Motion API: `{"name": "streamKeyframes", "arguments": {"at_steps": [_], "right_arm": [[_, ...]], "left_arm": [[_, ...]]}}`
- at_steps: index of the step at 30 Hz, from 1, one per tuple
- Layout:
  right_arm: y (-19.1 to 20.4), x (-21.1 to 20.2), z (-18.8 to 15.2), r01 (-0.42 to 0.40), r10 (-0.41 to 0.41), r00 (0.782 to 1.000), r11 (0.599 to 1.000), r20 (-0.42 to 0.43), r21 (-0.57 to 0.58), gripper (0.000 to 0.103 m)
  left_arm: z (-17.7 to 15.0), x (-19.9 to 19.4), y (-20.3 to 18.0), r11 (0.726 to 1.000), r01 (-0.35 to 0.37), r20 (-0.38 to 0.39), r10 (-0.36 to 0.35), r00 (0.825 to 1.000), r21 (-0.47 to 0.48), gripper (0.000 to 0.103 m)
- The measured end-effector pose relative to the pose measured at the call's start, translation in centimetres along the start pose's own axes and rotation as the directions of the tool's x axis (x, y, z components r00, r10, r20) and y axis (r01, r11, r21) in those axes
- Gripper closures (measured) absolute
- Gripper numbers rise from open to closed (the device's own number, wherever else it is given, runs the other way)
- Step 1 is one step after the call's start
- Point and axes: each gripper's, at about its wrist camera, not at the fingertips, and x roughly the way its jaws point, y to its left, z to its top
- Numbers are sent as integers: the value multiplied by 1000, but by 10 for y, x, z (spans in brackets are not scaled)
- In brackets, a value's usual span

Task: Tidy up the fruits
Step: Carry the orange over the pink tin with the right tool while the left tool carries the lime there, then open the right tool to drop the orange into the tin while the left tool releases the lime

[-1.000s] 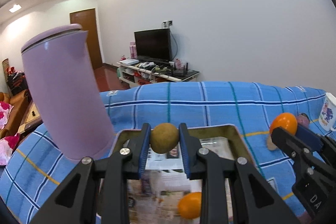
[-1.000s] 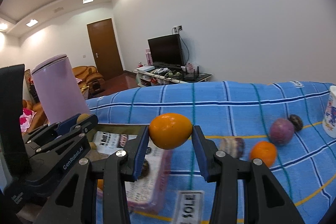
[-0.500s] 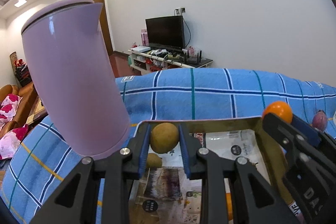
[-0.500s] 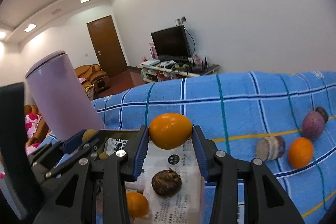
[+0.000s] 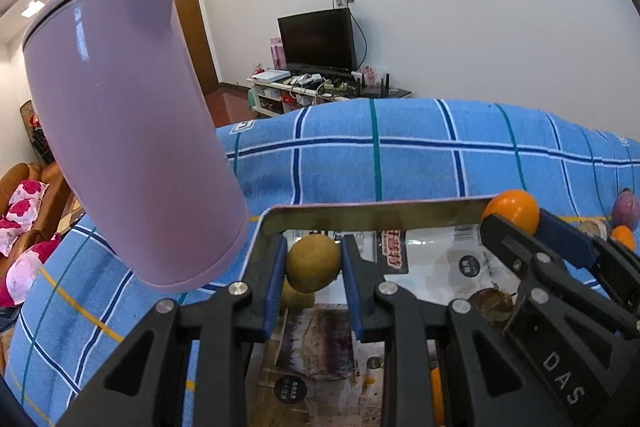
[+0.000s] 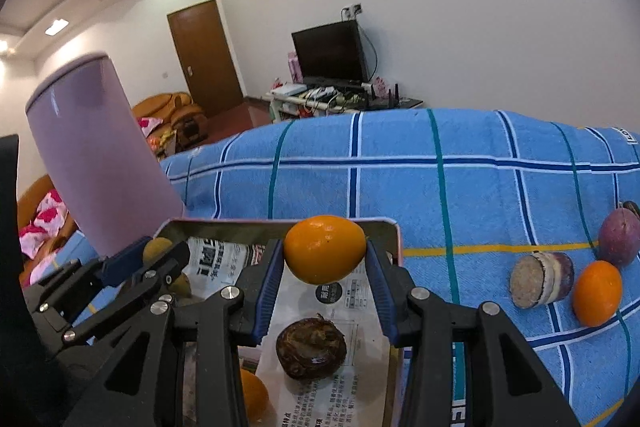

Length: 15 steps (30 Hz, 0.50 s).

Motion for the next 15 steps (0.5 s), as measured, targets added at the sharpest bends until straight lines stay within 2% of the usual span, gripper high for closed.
{"name": "streamKeyframes", "arguments": {"at_steps": [9, 12, 15], "right_arm": [[0, 1, 0, -28, 28, 999, 1000, -17, -9, 58], [-5, 3, 0, -123, 124, 992, 991, -32, 44, 58], [-2, 6, -2, -164, 167, 985, 985, -51, 57, 58]], "left_arm": [[-3, 15, 5, 999, 33, -51, -34, 998, -20, 74], [-4, 17, 4, 999, 45, -61, -46, 997, -19, 74], [-5, 16, -1, 999, 47, -58, -47, 997, 0, 74]]}}
